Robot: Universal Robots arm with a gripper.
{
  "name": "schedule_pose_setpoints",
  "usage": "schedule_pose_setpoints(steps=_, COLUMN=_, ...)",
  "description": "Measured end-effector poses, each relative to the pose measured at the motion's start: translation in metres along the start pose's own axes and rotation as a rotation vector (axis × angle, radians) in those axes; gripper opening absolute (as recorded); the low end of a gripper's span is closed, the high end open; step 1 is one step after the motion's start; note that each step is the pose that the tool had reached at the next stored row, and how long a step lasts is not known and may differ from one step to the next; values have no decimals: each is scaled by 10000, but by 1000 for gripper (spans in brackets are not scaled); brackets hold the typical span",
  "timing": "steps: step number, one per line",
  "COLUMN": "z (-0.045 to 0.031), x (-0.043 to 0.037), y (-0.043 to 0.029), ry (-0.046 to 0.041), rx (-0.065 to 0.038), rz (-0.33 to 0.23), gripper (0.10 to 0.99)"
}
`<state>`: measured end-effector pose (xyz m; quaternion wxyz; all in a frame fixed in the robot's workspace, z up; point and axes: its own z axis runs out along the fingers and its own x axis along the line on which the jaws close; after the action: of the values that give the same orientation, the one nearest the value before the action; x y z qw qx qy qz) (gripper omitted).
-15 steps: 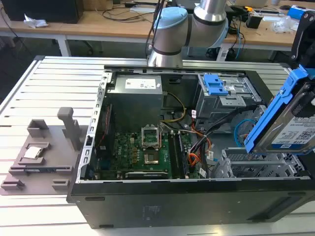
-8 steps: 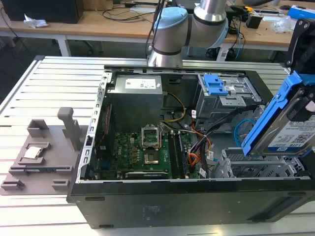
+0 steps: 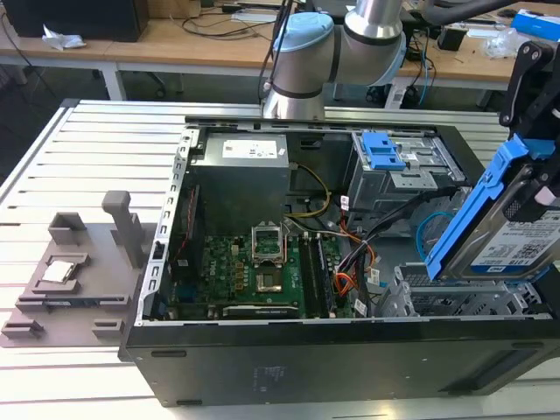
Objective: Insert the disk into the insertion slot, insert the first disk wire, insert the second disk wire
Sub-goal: 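Insert the disk into the insertion slot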
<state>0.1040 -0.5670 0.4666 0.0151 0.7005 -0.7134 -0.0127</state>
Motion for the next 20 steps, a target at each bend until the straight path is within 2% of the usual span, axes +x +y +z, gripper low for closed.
schedule_pose_setpoints(steps=15, z=38, x=-4, y=60, ry=1, rx=0, rz=-1, gripper=365)
schedule_pose_setpoints(steps=20, z=51, x=-86, y=68, ry=0, rx=0, rz=0, gripper=365)
